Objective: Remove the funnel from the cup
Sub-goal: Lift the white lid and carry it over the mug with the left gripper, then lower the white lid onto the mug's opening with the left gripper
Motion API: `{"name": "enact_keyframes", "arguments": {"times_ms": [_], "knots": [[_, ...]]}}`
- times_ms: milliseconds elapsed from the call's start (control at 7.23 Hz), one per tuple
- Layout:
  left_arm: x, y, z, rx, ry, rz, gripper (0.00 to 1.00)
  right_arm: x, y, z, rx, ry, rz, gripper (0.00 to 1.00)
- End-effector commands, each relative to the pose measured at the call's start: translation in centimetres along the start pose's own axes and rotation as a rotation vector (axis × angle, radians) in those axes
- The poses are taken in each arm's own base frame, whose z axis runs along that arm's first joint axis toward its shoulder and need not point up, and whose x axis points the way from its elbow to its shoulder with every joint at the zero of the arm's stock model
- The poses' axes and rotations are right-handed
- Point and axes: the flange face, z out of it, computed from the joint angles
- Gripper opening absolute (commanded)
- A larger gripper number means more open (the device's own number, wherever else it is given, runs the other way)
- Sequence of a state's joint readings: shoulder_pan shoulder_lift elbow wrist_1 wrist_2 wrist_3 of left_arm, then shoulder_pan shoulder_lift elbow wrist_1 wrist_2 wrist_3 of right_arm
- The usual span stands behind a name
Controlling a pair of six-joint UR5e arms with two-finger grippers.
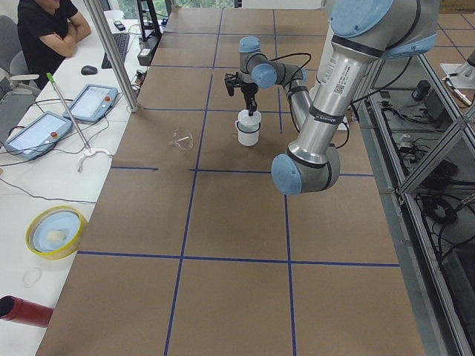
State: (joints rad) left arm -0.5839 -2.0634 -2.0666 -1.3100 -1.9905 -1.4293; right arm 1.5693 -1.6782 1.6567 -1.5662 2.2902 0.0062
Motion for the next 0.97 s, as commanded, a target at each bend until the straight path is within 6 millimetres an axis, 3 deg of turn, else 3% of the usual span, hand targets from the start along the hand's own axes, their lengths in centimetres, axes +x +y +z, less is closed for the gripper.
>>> {"name": "enact_keyframes", "arguments": {"times_ms": [0, 277, 830], "knots": [[0.01, -0.39, 1.05, 0.003, -0.019, 0.001, 0.00, 0.00, 0.00, 0.00, 0.000, 0.000, 0.000, 1.00], [0.12, -0.83, 1.93, 0.007, -0.014, 0.005, 0.00, 0.00, 0.00, 0.00, 0.000, 0.000, 0.000, 1.00], [0.19, -0.77, 1.75, 0.009, -0.010, 0.009, 0.00, 0.00, 0.00, 0.00, 0.000, 0.000, 0.000, 1.00]]}}
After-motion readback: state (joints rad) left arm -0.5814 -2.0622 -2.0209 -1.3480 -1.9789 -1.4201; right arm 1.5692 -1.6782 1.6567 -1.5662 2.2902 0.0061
